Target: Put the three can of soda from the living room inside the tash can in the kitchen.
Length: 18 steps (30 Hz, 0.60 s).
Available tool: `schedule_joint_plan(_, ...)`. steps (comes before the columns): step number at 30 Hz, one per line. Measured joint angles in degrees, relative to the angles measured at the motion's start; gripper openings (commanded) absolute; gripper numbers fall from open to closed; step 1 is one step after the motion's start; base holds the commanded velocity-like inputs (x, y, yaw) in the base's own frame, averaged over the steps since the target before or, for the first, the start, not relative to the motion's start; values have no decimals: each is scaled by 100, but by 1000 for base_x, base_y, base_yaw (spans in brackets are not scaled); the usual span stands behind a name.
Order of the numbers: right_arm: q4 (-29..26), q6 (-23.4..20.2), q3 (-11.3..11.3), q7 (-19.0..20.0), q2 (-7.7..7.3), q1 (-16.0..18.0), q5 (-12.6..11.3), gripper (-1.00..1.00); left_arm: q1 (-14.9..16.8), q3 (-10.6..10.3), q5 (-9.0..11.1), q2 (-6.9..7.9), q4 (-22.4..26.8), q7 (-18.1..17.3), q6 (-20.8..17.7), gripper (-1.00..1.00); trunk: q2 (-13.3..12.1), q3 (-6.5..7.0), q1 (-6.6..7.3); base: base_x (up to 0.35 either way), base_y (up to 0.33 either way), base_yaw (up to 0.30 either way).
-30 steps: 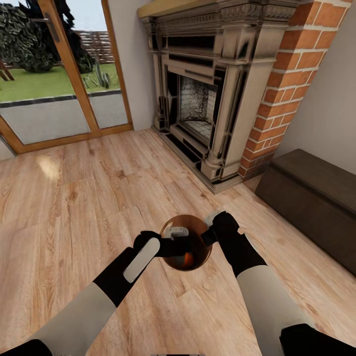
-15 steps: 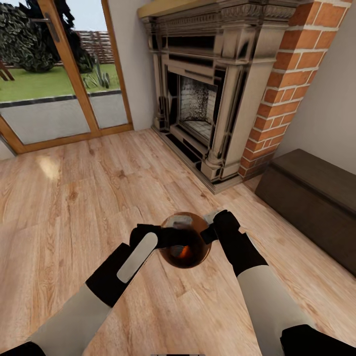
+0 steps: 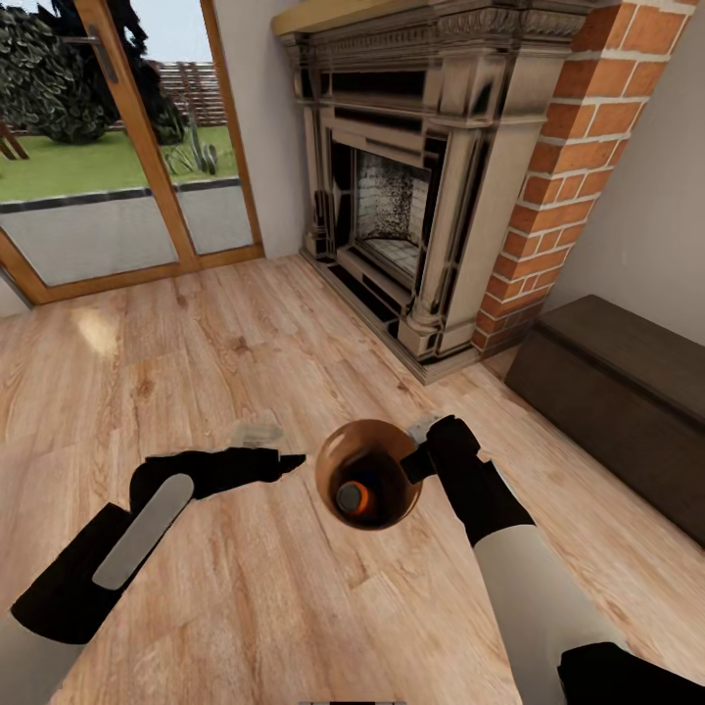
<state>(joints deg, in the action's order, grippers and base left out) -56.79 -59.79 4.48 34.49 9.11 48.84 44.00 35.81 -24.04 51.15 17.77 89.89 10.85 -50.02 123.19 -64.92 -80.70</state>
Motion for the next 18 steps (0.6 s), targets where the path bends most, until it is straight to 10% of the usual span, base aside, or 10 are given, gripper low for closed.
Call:
schedule_joint_plan(3, -11, 3, -31, 4, -19, 1, -9, -100, -611, 539, -373, 212, -175, -181, 554, 100, 0, 0, 0, 0, 0, 0)
schedule_joint_plan(10, -106, -4, -476, 14, -224, -53, -3, -100, -1214, 731, -1669, 277, -1062, -262, 1883, 100, 0, 0, 0, 0, 0, 0)
schedule_joint_plan(18, -890, 3, -684, 285, -586, -565, -32, -100, -1383, 708, -1850, 254, -2540, -692, 3633, 100, 0, 0, 0, 0, 0, 0)
